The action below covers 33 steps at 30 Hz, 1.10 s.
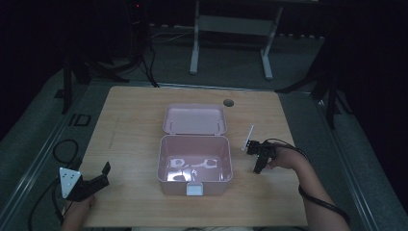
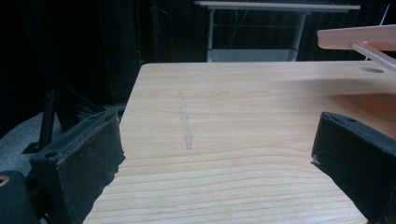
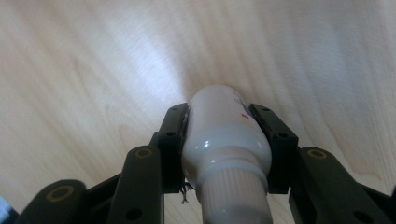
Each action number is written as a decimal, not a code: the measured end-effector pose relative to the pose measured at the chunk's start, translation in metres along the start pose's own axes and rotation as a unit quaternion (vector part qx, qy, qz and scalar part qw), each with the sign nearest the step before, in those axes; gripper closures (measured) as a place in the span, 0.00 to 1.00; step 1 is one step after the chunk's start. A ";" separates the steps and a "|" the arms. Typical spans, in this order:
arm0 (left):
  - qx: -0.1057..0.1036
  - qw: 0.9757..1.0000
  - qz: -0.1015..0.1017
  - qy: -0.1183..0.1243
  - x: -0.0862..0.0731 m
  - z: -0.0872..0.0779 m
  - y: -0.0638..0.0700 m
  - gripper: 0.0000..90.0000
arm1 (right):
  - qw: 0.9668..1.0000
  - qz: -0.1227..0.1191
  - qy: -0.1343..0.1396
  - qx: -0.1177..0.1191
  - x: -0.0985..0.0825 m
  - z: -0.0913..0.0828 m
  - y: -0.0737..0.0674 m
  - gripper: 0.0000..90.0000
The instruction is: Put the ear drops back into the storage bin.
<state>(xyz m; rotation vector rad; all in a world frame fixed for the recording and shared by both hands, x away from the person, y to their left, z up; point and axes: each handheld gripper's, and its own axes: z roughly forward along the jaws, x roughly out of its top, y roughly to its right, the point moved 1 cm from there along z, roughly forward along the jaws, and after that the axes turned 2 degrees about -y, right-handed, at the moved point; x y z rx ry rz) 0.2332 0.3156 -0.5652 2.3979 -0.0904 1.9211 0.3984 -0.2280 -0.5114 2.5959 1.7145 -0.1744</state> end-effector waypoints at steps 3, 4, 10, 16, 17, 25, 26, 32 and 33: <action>0.000 1.000 0.001 0.000 0.000 0.000 0.000 0.02 | 0.999 -0.033 -0.001 -0.006 -0.002 -0.001 -0.005 0.66; 0.000 1.000 0.000 0.000 0.000 0.000 0.000 0.02 | 0.999 -0.041 -0.002 -0.007 -0.002 -0.001 -0.006 0.66; 0.000 1.000 0.000 0.000 0.000 0.000 0.000 0.02 | 0.996 -0.083 -0.004 -0.019 -0.005 -0.005 -0.013 0.66; 0.000 1.000 0.001 0.000 0.000 0.000 0.000 0.02 | 0.984 -0.168 -0.005 -0.053 -0.009 -0.016 -0.030 0.66; 0.001 1.000 0.001 0.000 0.000 0.000 0.000 0.02 | 0.983 -0.174 -0.009 -0.052 -0.009 -0.017 -0.033 0.66; 0.001 1.000 0.001 -0.001 0.000 0.000 0.000 0.02 | 0.981 -0.191 -0.026 -0.029 -0.010 -0.029 -0.048 0.66; 0.001 1.000 0.001 -0.001 0.000 0.000 0.000 0.02 | 0.981 -0.188 -0.029 -0.027 -0.009 -0.032 -0.049 0.66; 0.001 1.000 0.001 -0.001 0.000 0.000 0.000 0.02 | 0.982 -0.182 -0.026 -0.037 -0.006 -0.051 -0.052 0.66; 0.001 1.000 0.001 -0.001 0.000 0.000 0.000 0.02 | 0.982 -0.181 -0.024 -0.036 -0.006 -0.055 -0.053 0.66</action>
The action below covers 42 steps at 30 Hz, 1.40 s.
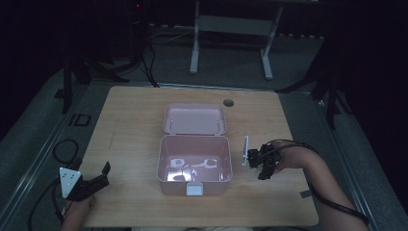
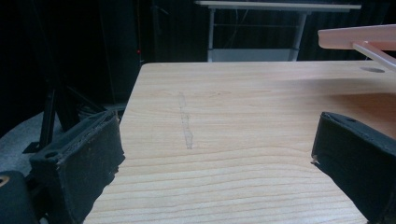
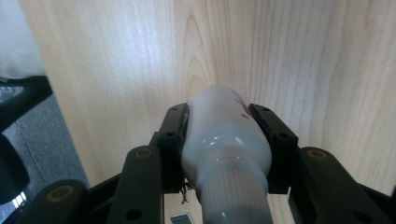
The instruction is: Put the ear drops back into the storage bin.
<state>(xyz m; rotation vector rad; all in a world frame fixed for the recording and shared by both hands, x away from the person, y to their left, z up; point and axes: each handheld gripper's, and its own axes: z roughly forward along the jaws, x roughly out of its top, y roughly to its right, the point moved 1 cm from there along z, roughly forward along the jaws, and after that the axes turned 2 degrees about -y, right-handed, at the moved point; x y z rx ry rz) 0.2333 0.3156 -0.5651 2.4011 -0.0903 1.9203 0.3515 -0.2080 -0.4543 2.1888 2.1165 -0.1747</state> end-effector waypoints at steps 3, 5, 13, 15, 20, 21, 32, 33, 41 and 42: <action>0.000 1.000 0.000 0.000 0.000 0.000 0.000 0.02 | 1.000 0.004 -0.002 -0.006 0.001 -0.010 -0.001 0.66; 0.000 1.000 0.000 0.000 0.000 0.000 0.000 0.02 | 1.000 0.009 -0.003 -0.014 0.003 -0.015 -0.002 0.66; 0.001 1.000 -0.001 0.000 0.000 0.000 0.000 0.02 | 1.000 0.011 0.000 -0.021 0.007 -0.035 -0.005 0.66; 0.001 1.000 0.000 0.000 0.000 0.000 0.000 0.02 | 1.000 0.007 0.001 -0.020 0.007 -0.040 -0.005 0.66; 0.001 1.000 -0.001 0.000 0.000 0.000 0.000 0.02 | 1.000 0.004 0.003 -0.024 0.008 -0.051 -0.006 0.66; 0.001 1.000 -0.001 -0.001 0.000 0.000 0.000 0.02 | 1.000 0.005 0.003 -0.024 0.008 -0.053 -0.006 0.66; 0.002 1.000 -0.001 0.000 0.000 0.000 0.000 0.02 | 0.999 0.016 0.011 -0.041 0.011 -0.089 -0.008 0.66; 0.001 1.000 -0.001 0.000 0.000 0.000 0.000 0.02 | 0.999 0.016 0.012 -0.042 0.012 -0.091 -0.008 0.66; 0.001 1.000 -0.001 0.000 0.000 0.000 0.000 0.02 | 0.999 0.021 0.012 -0.033 0.021 -0.091 -0.007 0.66; 0.001 1.000 -0.001 0.000 0.000 0.000 0.000 0.02 | 0.999 0.021 0.014 -0.033 0.022 -0.092 -0.007 0.66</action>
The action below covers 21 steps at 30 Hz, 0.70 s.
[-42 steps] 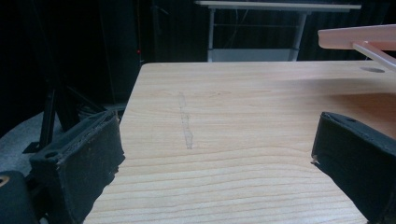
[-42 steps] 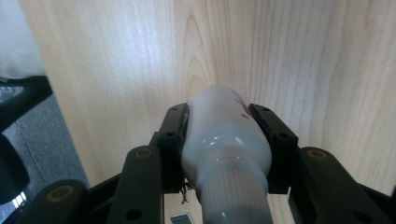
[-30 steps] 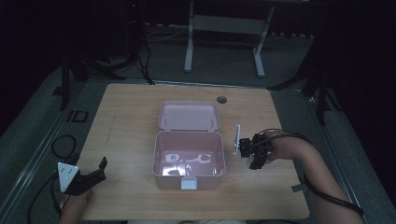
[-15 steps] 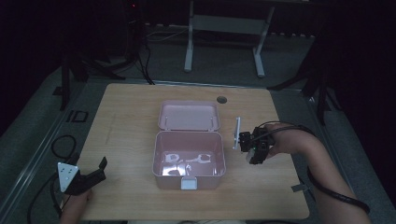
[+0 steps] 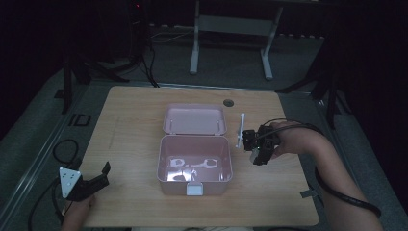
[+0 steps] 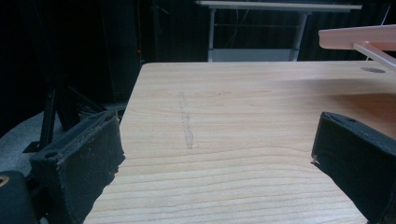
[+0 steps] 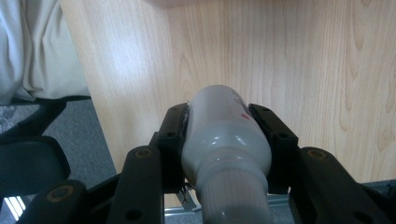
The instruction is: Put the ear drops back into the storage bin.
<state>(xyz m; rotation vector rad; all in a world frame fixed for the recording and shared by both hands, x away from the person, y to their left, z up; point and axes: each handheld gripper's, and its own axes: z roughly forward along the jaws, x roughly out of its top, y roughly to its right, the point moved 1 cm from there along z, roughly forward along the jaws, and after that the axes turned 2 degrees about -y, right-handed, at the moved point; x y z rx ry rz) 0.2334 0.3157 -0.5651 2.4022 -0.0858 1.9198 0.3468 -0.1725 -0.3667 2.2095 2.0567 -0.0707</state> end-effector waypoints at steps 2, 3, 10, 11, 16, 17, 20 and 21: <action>0.000 1.000 0.000 0.000 0.000 0.000 0.000 0.02 | 1.000 -0.001 0.004 0.002 0.004 -0.001 -0.001 0.66; 0.000 1.000 0.000 0.000 0.000 0.000 0.000 0.02 | 1.000 -0.005 0.006 0.002 0.006 -0.001 0.000 0.66; 0.000 1.000 0.000 0.000 0.000 0.000 0.000 0.02 | 1.000 -0.008 0.009 0.006 0.019 -0.002 0.001 0.66; -0.001 1.000 0.000 0.000 0.000 0.000 0.000 0.02 | 1.000 -0.009 0.011 0.007 0.022 -0.002 0.001 0.66; -0.001 1.000 0.000 0.000 0.000 0.000 0.000 0.02 | 1.000 -0.016 0.015 0.009 0.034 -0.004 0.001 0.66; -0.001 1.000 -0.001 0.001 0.000 0.000 0.000 0.02 | 1.000 -0.019 0.016 0.009 0.037 -0.005 0.001 0.66; -0.001 1.000 -0.001 0.001 0.000 0.000 0.000 0.02 | 1.000 -0.024 0.014 0.008 0.045 -0.006 0.000 0.66; -0.001 1.000 0.000 0.001 0.000 0.000 0.000 0.02 | 0.999 -0.027 0.015 0.007 0.046 -0.007 -0.001 0.66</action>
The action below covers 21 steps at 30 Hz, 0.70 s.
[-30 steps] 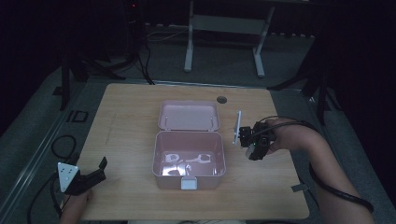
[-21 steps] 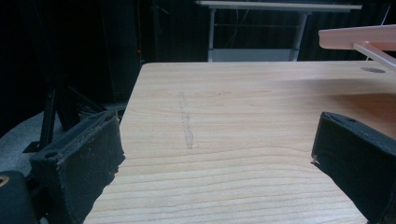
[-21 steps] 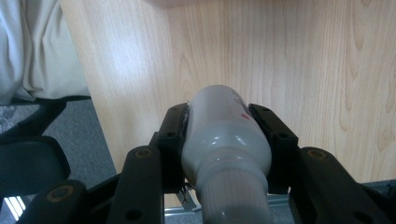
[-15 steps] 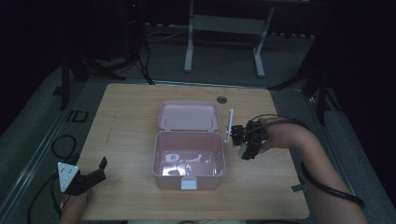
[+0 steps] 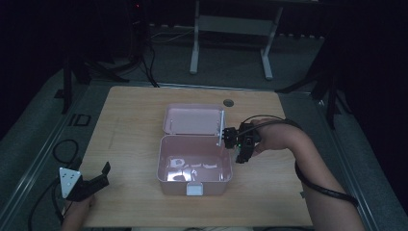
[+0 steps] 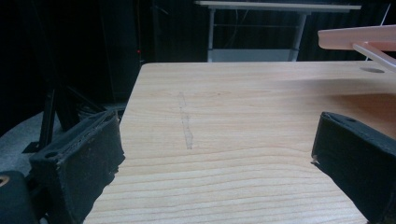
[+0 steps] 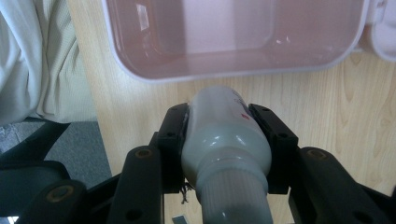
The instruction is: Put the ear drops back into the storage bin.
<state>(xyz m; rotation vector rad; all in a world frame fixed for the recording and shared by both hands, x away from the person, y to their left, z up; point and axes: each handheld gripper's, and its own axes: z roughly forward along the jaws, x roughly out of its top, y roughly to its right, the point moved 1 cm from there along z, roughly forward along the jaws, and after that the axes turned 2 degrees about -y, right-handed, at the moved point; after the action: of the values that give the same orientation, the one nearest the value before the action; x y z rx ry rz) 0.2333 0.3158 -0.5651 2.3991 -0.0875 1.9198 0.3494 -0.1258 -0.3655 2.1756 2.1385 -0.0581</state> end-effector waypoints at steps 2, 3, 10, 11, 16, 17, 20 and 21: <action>0.000 1.000 0.000 0.000 0.000 0.000 0.000 0.02 | 1.000 -0.002 0.001 0.000 0.005 -0.001 -0.001 0.66; 0.000 1.000 -0.001 0.000 0.000 0.000 0.000 0.02 | 1.000 -0.004 0.000 -0.001 0.007 -0.001 -0.001 0.66; 0.000 1.000 0.000 0.000 0.000 0.000 0.000 0.02 | 1.000 -0.017 0.001 -0.001 0.024 -0.001 -0.005 0.66; 0.000 1.000 0.000 0.000 0.000 0.000 0.000 0.02 | 1.000 -0.019 0.002 0.000 0.026 -0.001 -0.005 0.66; 0.000 1.000 -0.001 0.000 0.000 0.000 0.000 0.02 | 1.000 -0.025 0.003 0.002 0.035 0.000 -0.007 0.66; 0.000 1.000 0.000 0.000 0.000 0.000 0.000 0.02 | 1.000 -0.030 0.003 0.006 0.039 0.002 -0.009 0.66; -0.001 1.000 -0.001 0.000 0.000 0.000 0.000 0.02 | 0.999 -0.034 0.000 0.006 0.042 0.003 -0.010 0.66; -0.001 1.000 -0.001 0.000 0.000 0.000 0.000 0.02 | 0.999 -0.034 0.000 0.006 0.042 0.003 -0.010 0.66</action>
<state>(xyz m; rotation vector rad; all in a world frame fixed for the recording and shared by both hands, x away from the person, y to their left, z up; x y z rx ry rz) 0.2332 0.3160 -0.5651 2.3975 -0.0854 1.9180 0.3406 -0.0839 -0.3731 2.1097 2.2174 -0.0747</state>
